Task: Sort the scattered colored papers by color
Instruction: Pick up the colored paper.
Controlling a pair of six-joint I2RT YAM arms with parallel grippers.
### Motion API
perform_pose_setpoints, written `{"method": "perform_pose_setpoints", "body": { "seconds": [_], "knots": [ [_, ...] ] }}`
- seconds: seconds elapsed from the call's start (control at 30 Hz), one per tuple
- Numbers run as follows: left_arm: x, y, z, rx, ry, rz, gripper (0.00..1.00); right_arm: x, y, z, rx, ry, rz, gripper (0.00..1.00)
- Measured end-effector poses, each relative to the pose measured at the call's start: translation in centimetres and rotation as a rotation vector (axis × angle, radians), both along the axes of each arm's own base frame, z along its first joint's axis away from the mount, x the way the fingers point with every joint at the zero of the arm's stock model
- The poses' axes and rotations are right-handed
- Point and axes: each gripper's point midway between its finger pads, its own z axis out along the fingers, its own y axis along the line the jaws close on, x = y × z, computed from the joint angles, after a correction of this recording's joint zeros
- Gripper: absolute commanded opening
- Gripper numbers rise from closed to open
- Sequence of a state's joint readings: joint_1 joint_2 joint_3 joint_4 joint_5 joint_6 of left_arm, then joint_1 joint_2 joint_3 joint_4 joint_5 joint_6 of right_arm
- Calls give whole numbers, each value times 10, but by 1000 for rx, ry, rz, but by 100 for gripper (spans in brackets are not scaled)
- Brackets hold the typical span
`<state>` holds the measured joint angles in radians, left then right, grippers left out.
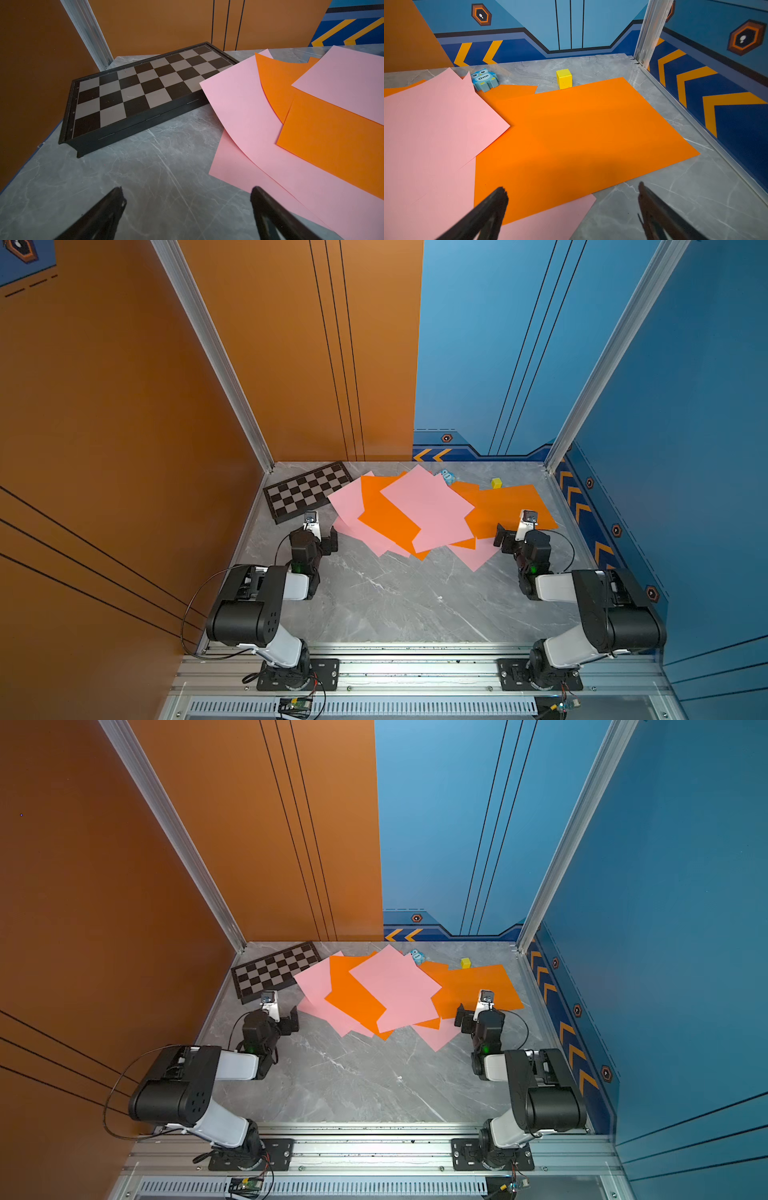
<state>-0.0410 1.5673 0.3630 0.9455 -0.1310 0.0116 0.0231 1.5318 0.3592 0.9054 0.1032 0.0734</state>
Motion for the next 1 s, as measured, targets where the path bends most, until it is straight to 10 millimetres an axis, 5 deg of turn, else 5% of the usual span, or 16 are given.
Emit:
{"method": "perform_pose_setpoints", "body": {
  "seconds": [1.0],
  "knots": [
    [-2,0,2,39,5,35,98,1,0,-2,2,19,2,100]
  ]
}}
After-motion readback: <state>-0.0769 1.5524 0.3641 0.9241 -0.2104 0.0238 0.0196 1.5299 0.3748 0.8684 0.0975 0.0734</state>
